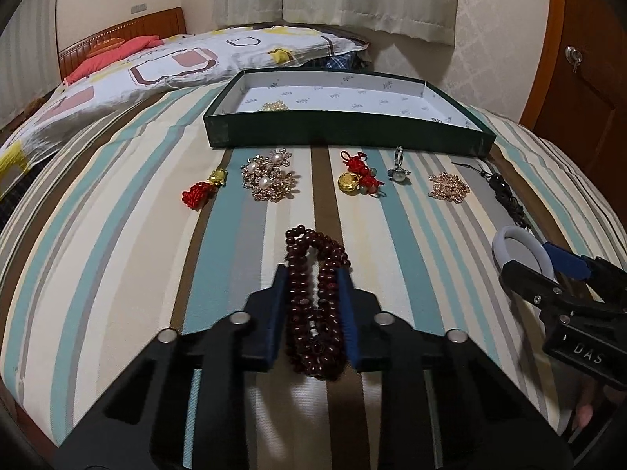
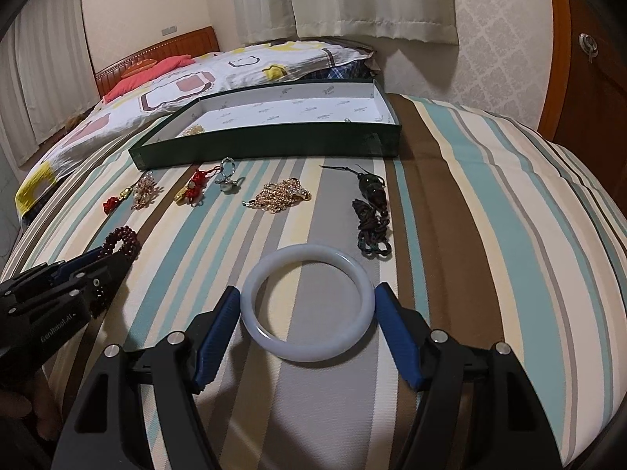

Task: Organize jewelry
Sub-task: 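Close the right tool on the white bangle while the left tool closes on the bead bracelet, then lift the bangle and bead bracelet and carry both over the green box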

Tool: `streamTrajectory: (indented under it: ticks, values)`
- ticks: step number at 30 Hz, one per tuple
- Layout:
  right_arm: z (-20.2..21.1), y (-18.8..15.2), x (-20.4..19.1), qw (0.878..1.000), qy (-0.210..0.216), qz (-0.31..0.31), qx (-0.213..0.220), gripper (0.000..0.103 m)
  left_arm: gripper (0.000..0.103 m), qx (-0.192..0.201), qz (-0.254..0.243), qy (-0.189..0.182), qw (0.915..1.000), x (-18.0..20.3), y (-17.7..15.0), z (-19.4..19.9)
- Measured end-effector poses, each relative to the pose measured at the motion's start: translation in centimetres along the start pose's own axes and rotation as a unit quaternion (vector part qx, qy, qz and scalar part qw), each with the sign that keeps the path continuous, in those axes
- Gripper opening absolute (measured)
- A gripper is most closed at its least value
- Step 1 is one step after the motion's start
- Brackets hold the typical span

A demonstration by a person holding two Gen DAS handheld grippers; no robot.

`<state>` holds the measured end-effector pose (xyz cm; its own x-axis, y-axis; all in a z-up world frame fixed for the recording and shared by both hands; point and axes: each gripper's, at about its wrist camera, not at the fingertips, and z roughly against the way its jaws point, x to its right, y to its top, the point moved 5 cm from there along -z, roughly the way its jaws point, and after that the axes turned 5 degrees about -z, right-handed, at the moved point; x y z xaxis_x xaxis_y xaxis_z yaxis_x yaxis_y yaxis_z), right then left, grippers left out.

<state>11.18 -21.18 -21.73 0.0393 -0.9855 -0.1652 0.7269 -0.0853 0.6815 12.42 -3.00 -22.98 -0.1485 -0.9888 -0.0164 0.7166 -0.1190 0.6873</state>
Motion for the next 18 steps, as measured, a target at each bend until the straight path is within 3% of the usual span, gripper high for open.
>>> streamTrajectory:
  ticks: [3, 18]
  values:
    - [0.0, 0.0, 0.0, 1.0, 0.002, -0.002, 0.0, 0.068, 0.017, 0.0, 0.0, -0.001, 1.0, 0.0, 0.0, 0.0]
    - [0.6, 1.0, -0.5, 1.0, 0.005, 0.003, 0.014, 0.068, 0.016, 0.026, -0.005, -0.009, 0.9996, 0.5, 1.4, 1.2]
